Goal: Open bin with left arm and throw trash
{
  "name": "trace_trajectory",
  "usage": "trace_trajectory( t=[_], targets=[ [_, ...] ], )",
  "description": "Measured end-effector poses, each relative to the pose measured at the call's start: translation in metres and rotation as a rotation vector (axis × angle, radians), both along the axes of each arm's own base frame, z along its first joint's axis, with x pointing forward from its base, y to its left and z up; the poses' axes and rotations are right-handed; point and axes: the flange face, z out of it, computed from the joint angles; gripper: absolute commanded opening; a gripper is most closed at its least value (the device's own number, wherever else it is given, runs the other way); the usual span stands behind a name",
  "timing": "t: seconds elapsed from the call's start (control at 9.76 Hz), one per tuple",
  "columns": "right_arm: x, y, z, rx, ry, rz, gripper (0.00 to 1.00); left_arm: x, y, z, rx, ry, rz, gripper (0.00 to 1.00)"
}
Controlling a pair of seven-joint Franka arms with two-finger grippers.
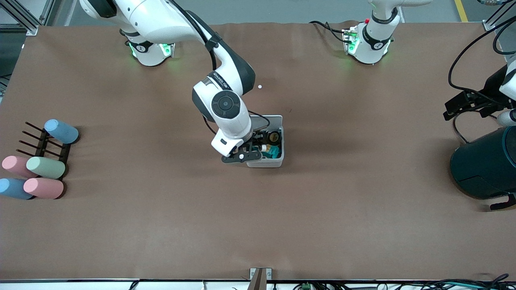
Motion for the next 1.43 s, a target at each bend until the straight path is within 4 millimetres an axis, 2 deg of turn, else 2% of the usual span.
trace_trajectory(
  t=[0.2,0.41,0.61,0.82,1.02,1.13,1.33,1.43],
  targets=[
    [0.007,-0.021,0.028,-0.021,0.023,-0.014,1.0,0.0,0.0,0.0,0.0,0.0,0.0,1.0],
    [0.021,-0.068,0.071,-0.045,0.059,0.004,1.0,0.0,0.0,0.0,0.0,-0.001,0.0,1.0],
    [0.036,-0.134,0.124,-0.055,0.083,0.024,1.0,0.0,0.0,0.0,0.0,-0.001,0.0,1.0],
    [0.045,-0.218,0.179,-0.05,0.099,0.039,1.0,0.0,0.0,0.0,0.0,-0.001,0.0,1.0],
    [0.038,-0.298,0.237,-0.039,0.09,0.012,1.0,0.0,0.0,0.0,0.0,-0.001,0.0,1.0],
    [0.028,-0.33,0.266,-0.033,0.074,0.004,1.0,0.001,0.0,0.0,0.0,0.0,0.0,1.0],
    [0.006,-0.381,0.314,-0.023,0.029,-0.007,1.0,0.001,0.0,0.0,0.0,0.0,0.0,1.0],
    [-0.004,-0.403,0.33,-0.022,0.013,-0.007,1.0,0.001,0.0,0.0,0.0,0.0,0.0,1.0]
  ],
)
